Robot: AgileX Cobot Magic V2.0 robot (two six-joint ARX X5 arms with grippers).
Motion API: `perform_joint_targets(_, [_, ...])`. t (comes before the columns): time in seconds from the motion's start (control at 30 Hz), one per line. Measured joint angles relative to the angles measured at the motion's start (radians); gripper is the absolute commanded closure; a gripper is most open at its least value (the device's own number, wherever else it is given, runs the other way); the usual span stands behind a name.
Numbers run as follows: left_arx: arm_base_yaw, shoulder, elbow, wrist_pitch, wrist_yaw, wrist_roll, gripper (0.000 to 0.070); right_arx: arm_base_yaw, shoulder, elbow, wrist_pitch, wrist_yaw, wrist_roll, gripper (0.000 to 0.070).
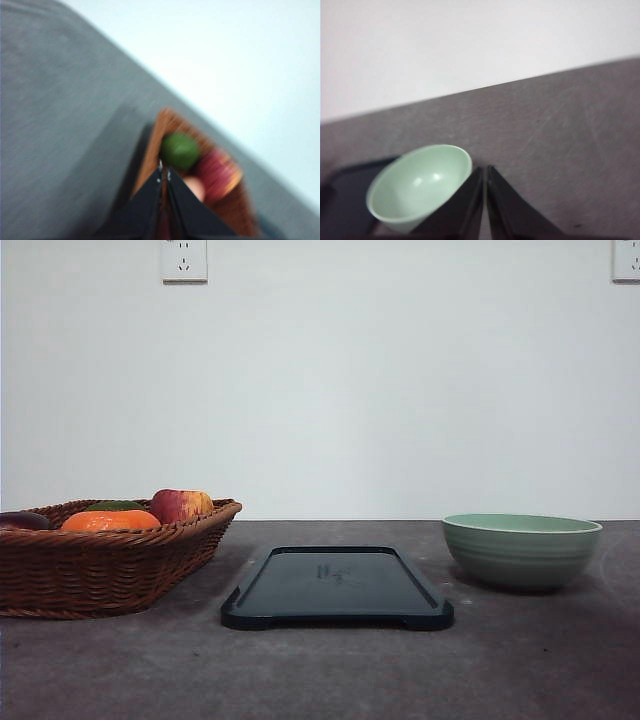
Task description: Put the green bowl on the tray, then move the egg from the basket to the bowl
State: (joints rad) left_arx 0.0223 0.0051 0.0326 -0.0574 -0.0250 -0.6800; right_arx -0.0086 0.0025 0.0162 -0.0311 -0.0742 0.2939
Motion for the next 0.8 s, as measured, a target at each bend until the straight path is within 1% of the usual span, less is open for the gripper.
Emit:
perform_joint_targets(0.03, [0.0, 0.0, 0.0, 0.034, 0.0, -0.016, 0.07, 0.0, 0.0, 0.0, 0.007, 0.0, 0.05, 0.0695])
perform_joint_targets(0.1, [0.0, 0.0, 0.0, 0.102, 0.0, -0.028, 0.07, 0.0, 0.0, 0.0, 0.043, -0.001, 0.126, 0.0695])
perform_joint_targets(0.17, [0.0, 0.0, 0.0, 0.155, 0.0, -0.012, 0.07, 0.0, 0.0, 0.0, 0.103, 0.0, 0.159, 0.0695])
perform_joint_targets(0.23, [0.0, 0.0, 0.0, 0.207, 0.0, 0.043, 0.07, 0.0, 0.0, 0.0, 0.187, 0.0, 0.159, 0.0695])
perform_joint_targets(0.3, [0.0, 0.0, 0.0, 0.27, 0.0, 0.124, 0.07, 0.0, 0.0, 0.0, 0.284, 0.0, 0.14, 0.0695])
perform_joint_targets(0.37, [0.0, 0.0, 0.0, 0.319, 0.0, 0.199, 0.07, 0.0, 0.0, 0.0, 0.375, 0.001, 0.101, 0.0695])
perform_joint_targets(0.43, [0.0, 0.0, 0.002, 0.347, 0.0, 0.259, 0.07, 0.0, 0.0, 0.002, 0.45, 0.022, 0.055, 0.0695])
perform_joint_targets(0.5, [0.0, 0.001, 0.011, 0.346, 0.0, 0.309, 0.07, 0.0, 0.0, 0.019, 0.445, 0.049, 0.017, 0.0695])
perform_joint_targets(0.6, [0.0, 0.012, 0.051, 0.346, 0.0, 0.362, 0.07, 0.0, 0.017, 0.066, 0.399, 0.064, -0.019, 0.0695])
perform_joint_targets(0.8, [0.0, 0.124, 0.179, 0.353, 0.0, 0.398, 0.07, 0.0, 0.134, 0.193, 0.362, 0.07, -0.081, 0.0695])
